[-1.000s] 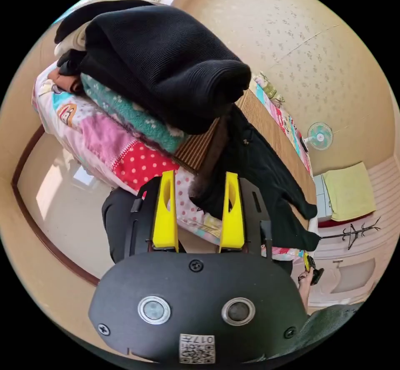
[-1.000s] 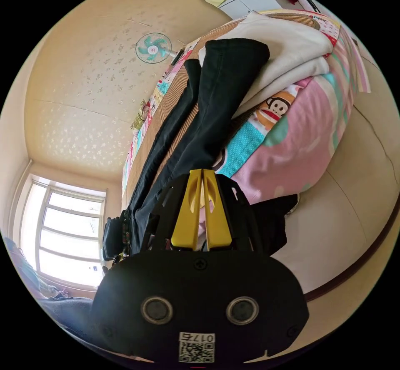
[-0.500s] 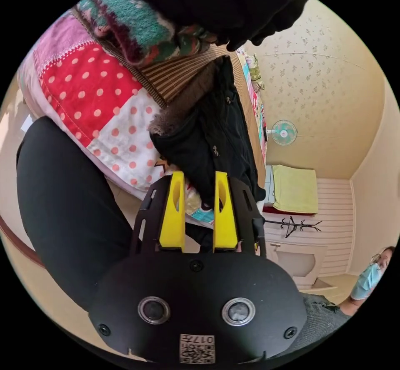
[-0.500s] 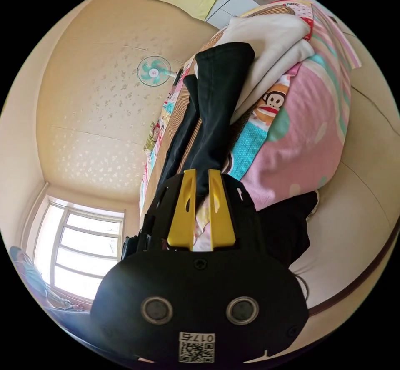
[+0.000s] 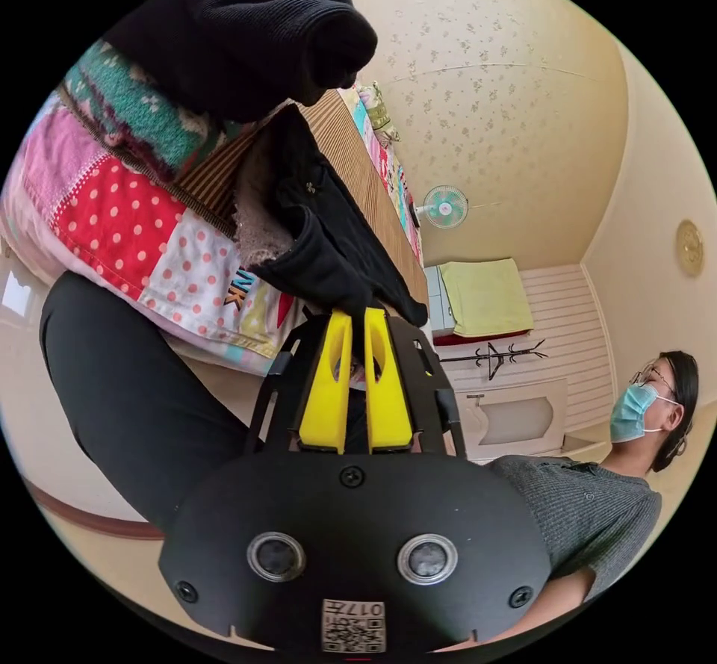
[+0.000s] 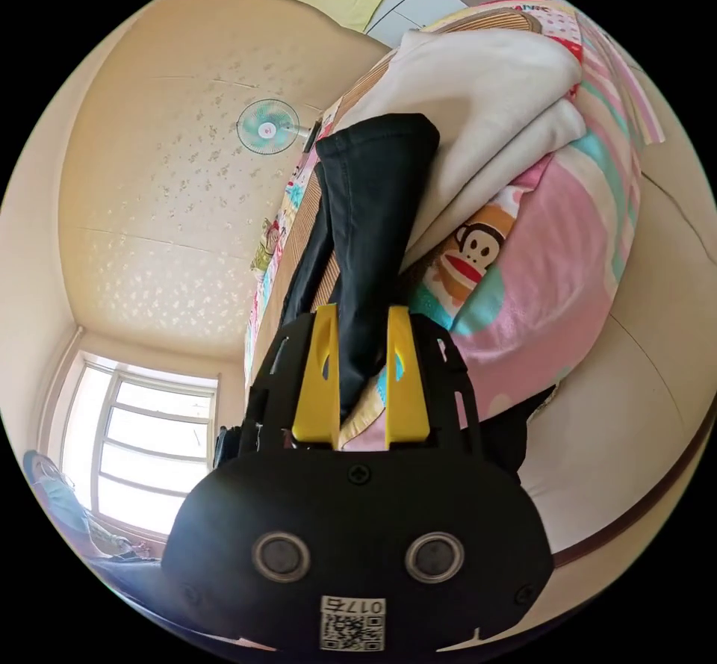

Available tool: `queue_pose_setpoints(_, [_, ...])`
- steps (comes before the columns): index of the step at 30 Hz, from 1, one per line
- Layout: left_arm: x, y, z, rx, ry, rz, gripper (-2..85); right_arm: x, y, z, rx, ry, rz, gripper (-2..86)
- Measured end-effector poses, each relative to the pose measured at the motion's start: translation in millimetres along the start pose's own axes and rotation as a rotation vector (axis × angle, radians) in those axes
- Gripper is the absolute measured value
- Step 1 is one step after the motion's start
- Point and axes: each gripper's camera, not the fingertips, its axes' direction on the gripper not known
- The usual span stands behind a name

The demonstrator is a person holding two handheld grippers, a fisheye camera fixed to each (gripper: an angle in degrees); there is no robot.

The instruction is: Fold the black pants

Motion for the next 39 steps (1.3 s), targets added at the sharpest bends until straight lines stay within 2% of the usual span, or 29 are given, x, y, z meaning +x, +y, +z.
queue_pose_setpoints(3, [8,11,-7,0.026,0.047,0.018,2.2,-53,8,-14,0.097,0.014,-0.128,3.9])
queue_pose_setpoints(5, [30,12,-13,0.053,0.043,0.086,2.2,-124,19,-29,0.230,0.109,-0.315,2.9])
queue_pose_setpoints(9, [86,-29,-2,0.099,-0.097,0.183,2.7,-215,-11,-1,0.287,0.292,-0.441,2.7])
queue_pose_setpoints(12, [98,-88,27,0.202,-0.153,0.147,3.4,-267,-84,74,0.163,0.389,-0.426,3.4])
queue_pose_setpoints(14, [91,-124,47,0.282,-0.162,0.085,4.5,-285,-148,157,-0.060,0.432,-0.336,4.9])
queue_pose_setpoints(15, [88,-139,58,0.355,-0.167,0.059,6.7,-288,-156,173,-0.088,0.429,-0.317,6.3])
queue_pose_setpoints(16, [94,-140,66,0.446,-0.177,0.073,8.2,-299,-161,195,-0.089,0.398,-0.297,9.0])
queue_pose_setpoints(19, [133,-119,96,0.547,-0.196,0.278,7.9,-341,-120,217,0.012,0.203,-0.536,9.2])
queue_pose_setpoints(20, [138,-117,108,0.522,-0.216,0.315,6.7,-348,-99,234,0.019,0.234,-0.598,7.2])
queue_pose_setpoints(21, [144,-117,134,0.421,-0.266,0.376,4.5,-349,-90,245,0.005,0.265,-0.618,6.0])
queue_pose_setpoints(24, [132,-141,207,0.046,-0.438,0.454,0.3,-332,-53,327,-0.232,0.460,-0.715,2.4])
queue_pose_setpoints(26, [104,-158,246,-0.159,-0.628,0.414,-0.3,-288,-22,406,-0.550,0.686,-0.767,1.5])
queue_pose_setpoints(27, [75,-165,269,-0.298,-0.741,0.391,-0.6,-282,-12,410,-0.514,0.689,-0.798,1.3])
queue_pose_setpoints(28, [61,-164,265,-0.295,-0.682,0.427,-0.7,-280,4,397,-0.373,0.669,-0.849,1.1])
queue_pose_setpoints(29, [57,-164,256,-0.272,-0.641,0.420,-0.8,-276,11,394,-0.376,0.688,-0.798,0.9])
queue_pose_setpoints(35, [-23,-182,171,-0.353,-0.249,0.119,-1.0,-253,74,345,-0.549,0.781,-0.645,0.7])
queue_pose_setpoints(38, [-69,-176,129,-0.310,0.124,-0.078,-1.0,-234,103,314,-0.553,0.748,-0.629,0.9])
queue_pose_setpoints(39, [-80,-171,114,-0.256,0.312,-0.114,-1.0,-232,105,308,-0.554,0.734,-0.623,1.0])
